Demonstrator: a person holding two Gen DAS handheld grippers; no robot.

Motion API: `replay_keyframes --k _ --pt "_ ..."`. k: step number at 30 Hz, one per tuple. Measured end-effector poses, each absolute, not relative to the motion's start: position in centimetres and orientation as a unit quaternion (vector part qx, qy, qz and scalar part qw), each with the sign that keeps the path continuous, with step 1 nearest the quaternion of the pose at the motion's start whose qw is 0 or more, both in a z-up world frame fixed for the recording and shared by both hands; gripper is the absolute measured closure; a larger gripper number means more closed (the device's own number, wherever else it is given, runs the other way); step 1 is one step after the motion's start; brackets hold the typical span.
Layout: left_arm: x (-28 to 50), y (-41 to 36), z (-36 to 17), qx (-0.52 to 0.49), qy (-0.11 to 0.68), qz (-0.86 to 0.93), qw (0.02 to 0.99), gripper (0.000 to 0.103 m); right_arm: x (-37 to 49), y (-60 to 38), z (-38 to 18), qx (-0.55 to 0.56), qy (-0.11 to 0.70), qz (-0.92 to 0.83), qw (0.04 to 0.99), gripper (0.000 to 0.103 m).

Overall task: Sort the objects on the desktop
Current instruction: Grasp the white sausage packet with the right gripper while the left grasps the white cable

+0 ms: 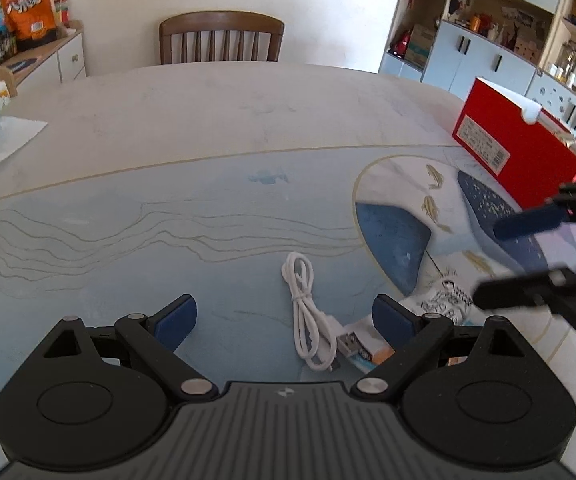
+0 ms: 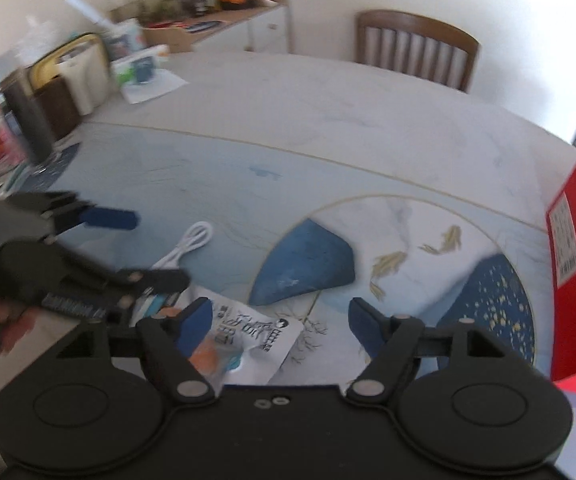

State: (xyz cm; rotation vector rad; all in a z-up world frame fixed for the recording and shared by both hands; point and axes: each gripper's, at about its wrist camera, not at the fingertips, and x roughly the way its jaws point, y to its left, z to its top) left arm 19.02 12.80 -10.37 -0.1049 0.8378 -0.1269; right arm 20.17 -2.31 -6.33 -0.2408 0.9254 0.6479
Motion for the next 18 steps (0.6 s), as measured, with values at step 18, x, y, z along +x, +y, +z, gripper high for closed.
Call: replay_keyframes --k 18 --pt "20.0 12.2 -10.5 -0.057 0.408 -0.063 0.909 0.015 18.0 0.1 -7.8 -0.169 0.425 0.344 0.82 0.025"
